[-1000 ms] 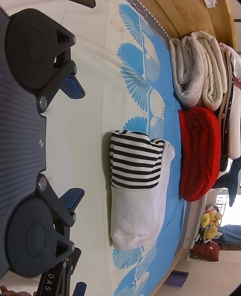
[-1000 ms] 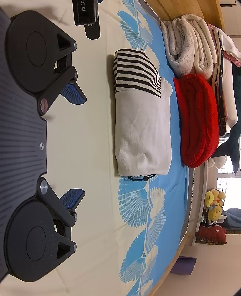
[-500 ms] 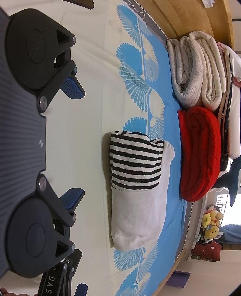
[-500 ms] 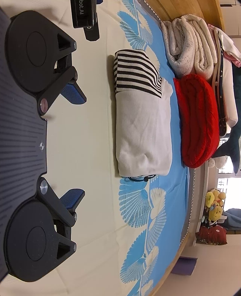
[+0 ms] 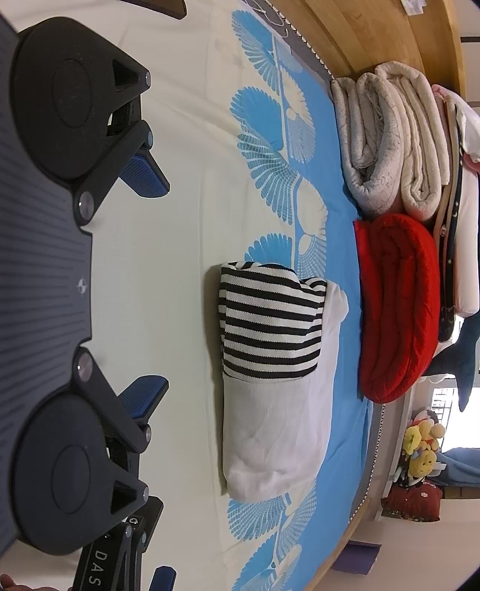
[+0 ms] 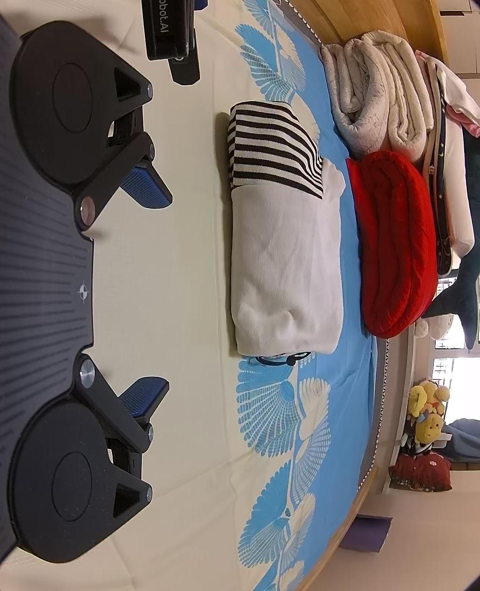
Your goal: Fold small clothes
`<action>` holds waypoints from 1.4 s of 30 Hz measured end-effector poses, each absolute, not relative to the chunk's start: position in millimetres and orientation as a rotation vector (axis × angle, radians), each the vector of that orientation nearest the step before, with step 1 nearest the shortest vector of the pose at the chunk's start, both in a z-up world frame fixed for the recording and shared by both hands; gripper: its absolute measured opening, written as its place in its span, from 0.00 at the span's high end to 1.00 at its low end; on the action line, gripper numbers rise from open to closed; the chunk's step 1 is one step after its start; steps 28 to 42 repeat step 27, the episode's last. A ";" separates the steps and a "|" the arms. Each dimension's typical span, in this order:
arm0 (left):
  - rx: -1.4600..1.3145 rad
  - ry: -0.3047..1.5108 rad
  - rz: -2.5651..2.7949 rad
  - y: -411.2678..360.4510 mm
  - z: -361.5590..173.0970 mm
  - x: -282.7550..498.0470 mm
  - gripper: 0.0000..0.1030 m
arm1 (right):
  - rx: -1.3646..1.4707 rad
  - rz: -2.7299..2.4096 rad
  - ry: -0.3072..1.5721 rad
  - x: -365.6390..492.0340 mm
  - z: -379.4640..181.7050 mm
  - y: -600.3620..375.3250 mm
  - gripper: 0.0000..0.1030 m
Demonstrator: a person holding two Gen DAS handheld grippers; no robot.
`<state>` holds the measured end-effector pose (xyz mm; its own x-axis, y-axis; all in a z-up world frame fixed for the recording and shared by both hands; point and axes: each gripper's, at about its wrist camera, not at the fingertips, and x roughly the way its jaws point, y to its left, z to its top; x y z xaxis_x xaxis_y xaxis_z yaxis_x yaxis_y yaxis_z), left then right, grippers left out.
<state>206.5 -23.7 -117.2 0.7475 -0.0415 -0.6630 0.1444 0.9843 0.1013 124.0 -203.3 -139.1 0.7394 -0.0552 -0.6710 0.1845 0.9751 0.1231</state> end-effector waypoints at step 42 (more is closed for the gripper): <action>0.164 0.723 -0.096 -24.9 -119.4 206.1 0.00 | 0.186 -0.115 0.726 123.3 -137.9 -200.2 0.05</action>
